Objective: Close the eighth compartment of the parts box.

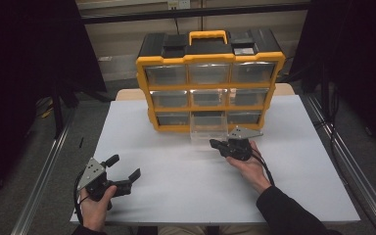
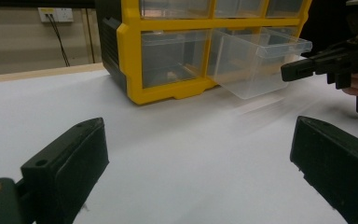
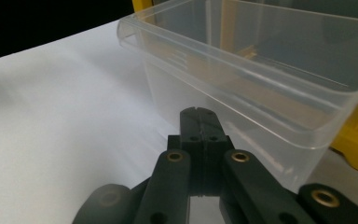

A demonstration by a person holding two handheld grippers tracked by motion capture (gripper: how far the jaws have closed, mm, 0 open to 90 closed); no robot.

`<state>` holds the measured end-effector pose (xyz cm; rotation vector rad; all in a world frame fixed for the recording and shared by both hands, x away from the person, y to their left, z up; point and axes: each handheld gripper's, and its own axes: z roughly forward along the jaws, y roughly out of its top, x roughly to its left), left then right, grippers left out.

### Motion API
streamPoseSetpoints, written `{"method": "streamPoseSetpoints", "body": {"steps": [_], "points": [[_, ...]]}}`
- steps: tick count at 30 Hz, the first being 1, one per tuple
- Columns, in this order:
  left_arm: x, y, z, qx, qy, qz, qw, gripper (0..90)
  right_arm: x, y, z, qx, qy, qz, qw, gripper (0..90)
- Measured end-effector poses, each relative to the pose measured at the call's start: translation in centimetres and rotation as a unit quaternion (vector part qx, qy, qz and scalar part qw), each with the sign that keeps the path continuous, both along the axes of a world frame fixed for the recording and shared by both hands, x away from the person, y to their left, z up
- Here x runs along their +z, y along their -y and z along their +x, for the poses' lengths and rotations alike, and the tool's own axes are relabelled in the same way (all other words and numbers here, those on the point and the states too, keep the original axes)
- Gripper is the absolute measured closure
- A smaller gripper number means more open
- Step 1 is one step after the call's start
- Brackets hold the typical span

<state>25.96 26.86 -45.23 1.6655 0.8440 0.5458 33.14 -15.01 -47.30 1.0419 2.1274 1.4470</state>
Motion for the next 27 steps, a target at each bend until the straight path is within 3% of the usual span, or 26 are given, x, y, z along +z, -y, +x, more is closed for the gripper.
{"method": "streamPoseSetpoints", "body": {"steps": [8, 27], "points": [[0.0, 0.0, 0.0, -0.002, -0.001, -0.001, 1.0, 3.9, -0.1, -0.2, 0.2, -0.001, 0.0, -0.004, 1.0, 90.0], [0.0, 0.0, 0.0, -0.002, 0.0, 0.0, 1.0, 3.9, 0.1, -0.9, 1.2, -0.006, 0.007, 0.012, 0.9999, 90.0]]}}
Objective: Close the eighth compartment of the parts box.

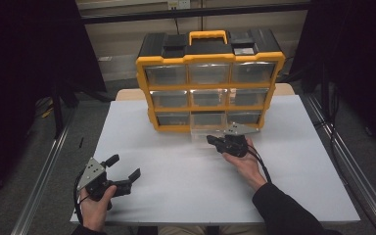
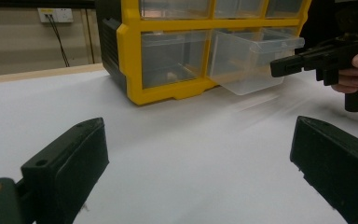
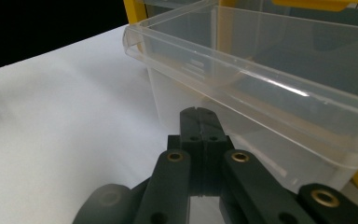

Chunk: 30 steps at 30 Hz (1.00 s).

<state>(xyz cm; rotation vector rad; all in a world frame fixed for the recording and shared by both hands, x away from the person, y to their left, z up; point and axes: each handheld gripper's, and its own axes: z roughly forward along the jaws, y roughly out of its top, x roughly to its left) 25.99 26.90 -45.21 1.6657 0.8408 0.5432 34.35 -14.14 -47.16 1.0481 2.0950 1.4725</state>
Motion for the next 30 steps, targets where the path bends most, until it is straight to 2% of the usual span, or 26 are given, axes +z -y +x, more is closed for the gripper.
{"method": "streamPoseSetpoints", "body": {"steps": [5, 9, 11, 19, 27, 30], "points": [[0.0, 0.0, 0.0, 0.0, 0.0, 0.0, 1.0, 3.9, -0.1, 0.1, 0.2, -0.002, -0.001, 0.005, 1.0, 90.0], [0.0, 0.0, 0.0, 0.003, 0.0, -0.001, 1.0, 3.9, -0.2, 0.1, 0.4, 0.001, -0.004, 0.0, 1.0, 90.0], [0.0, 0.0, 0.0, 0.002, 0.0, 0.0, 1.0, 3.9, -0.2, 0.1, 0.5, -0.005, -0.004, 0.001, 1.0, 90.0], [-0.1, -0.1, 0.0, 0.008, -0.002, -0.004, 1.0, 3.9, 0.4, -0.6, 1.1, -0.004, 0.003, 0.001, 1.0, 90.0], [0.0, 0.0, 0.1, 0.004, 0.002, 0.003, 1.0, 3.9, 0.2, -0.7, 1.4, -0.007, 0.002, 0.0, 1.0, 90.0], [0.0, 0.0, 0.0, 0.005, 0.001, -0.001, 1.0, 3.9, 0.3, -0.8, 1.5, -0.007, 0.002, 0.002, 1.0, 90.0]]}}
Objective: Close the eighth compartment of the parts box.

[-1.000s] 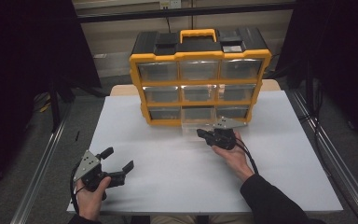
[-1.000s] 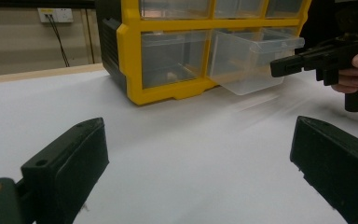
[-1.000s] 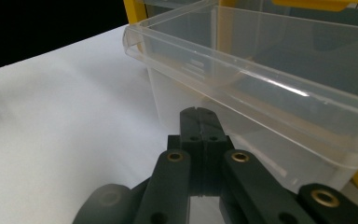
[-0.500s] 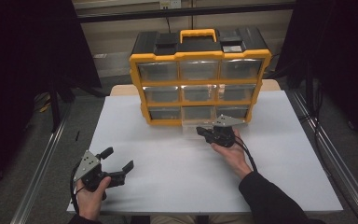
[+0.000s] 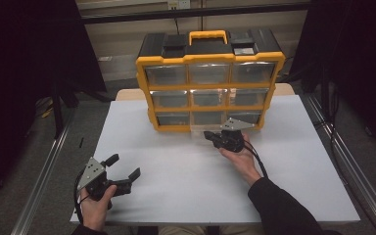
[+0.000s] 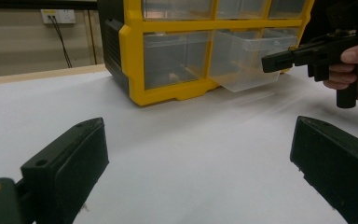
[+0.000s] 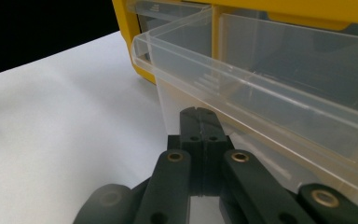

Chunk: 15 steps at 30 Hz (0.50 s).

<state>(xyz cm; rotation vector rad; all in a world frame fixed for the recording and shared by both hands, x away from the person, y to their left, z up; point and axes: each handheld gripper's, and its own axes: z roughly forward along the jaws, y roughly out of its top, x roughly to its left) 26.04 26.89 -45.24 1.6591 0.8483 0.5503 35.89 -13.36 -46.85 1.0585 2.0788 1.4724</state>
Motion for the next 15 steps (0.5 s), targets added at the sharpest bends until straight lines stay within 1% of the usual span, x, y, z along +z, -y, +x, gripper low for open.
{"method": "streamPoseSetpoints", "body": {"steps": [2, 5, 15], "points": [[0.03, -0.12, -0.02, 0.001, 0.003, 0.002, 1.0, 3.9, 0.1, -0.17, 0.2, 0.001, 0.001, -0.001, 1.0, 90.0], [0.03, -0.04, -0.05, 0.001, 0.001, -0.003, 1.0, 3.9, 0.1, -0.27, 0.22, 0.0, 0.002, -0.001, 1.0, 90.0], [0.03, 0.04, -0.04, -0.002, 0.003, -0.001, 1.0, 3.9, 0.06, -0.22, 0.7, -0.005, 0.004, -0.002, 1.0, 90.0]]}}
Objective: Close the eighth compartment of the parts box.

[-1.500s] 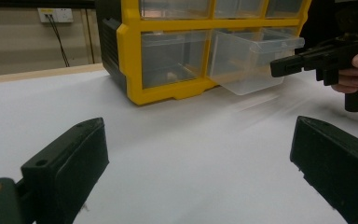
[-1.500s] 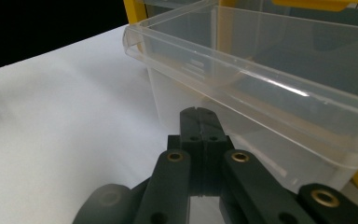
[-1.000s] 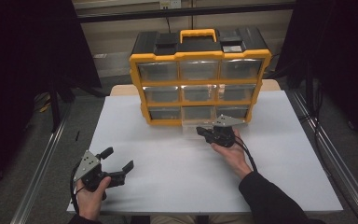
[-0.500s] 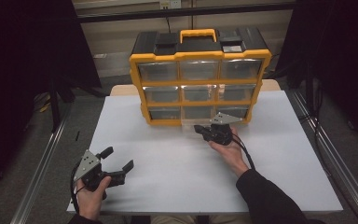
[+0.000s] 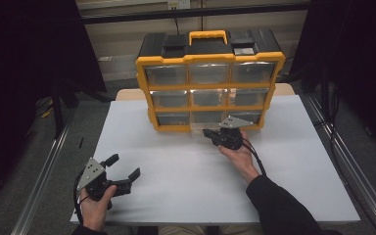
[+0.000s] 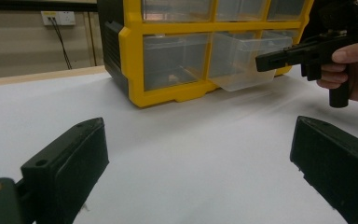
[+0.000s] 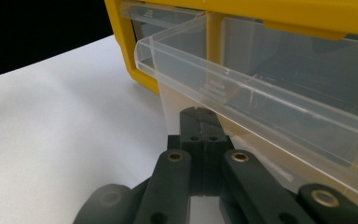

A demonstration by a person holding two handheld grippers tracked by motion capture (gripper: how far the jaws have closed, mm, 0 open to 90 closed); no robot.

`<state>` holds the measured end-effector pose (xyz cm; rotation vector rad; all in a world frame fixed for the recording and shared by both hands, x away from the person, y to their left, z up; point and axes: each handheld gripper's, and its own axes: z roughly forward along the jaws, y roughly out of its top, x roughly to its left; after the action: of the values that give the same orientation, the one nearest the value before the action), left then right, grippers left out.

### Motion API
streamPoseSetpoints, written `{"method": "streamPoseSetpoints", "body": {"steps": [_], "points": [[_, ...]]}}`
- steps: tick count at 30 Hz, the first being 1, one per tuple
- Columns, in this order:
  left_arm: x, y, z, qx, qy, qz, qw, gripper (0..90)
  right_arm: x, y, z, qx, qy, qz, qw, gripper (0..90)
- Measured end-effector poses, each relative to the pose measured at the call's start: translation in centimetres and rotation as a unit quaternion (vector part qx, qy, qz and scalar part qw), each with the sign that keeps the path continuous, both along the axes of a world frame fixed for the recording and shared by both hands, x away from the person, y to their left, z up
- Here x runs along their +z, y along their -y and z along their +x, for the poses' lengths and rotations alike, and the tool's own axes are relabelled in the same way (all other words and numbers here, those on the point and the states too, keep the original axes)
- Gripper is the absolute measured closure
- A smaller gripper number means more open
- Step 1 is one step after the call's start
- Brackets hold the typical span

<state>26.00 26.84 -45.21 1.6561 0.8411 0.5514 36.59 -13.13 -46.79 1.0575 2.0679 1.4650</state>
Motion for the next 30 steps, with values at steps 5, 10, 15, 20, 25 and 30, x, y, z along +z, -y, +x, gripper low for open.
{"method": "streamPoseSetpoints", "body": {"steps": [5, 10, 15, 20, 25, 30], "points": [[0.0, 0.0, 0.0, 0.0, -0.001, -0.002, 1.0, 3.9, 0.1, 0.0, 0.3, -0.005, 0.003, 0.001, 1.0, 90.0], [0.0, 0.0, 0.0, -0.001, -0.001, -0.003, 1.0, 3.9, 0.1, 0.2, 0.4, -0.009, 0.005, 0.0, 0.9999, 90.0], [0.0, 0.1, 0.0, -0.001, -0.001, -0.001, 1.0, 4.0, 0.3, 0.3, 0.7, -0.012, 0.004, -0.001, 0.9999, 90.0], [0.0, 0.0, 0.0, -0.002, 0.001, 0.001, 1.0, 4.0, 0.4, 0.3, 1.1, -0.014, 0.004, -0.003, 0.9999, 90.0], [0.0, -0.1, -0.1, -0.002, 0.001, 0.002, 1.0, 4.0, 0.5, 0.3, 1.4, -0.015, 0.003, -0.005, 0.9999, 90.0], [0.0, -0.1, -0.1, -0.002, 0.002, 0.003, 1.0, 4.3, 0.5, 0.3, 1.5, -0.017, 0.003, -0.004, 0.9998, 90.0]]}}
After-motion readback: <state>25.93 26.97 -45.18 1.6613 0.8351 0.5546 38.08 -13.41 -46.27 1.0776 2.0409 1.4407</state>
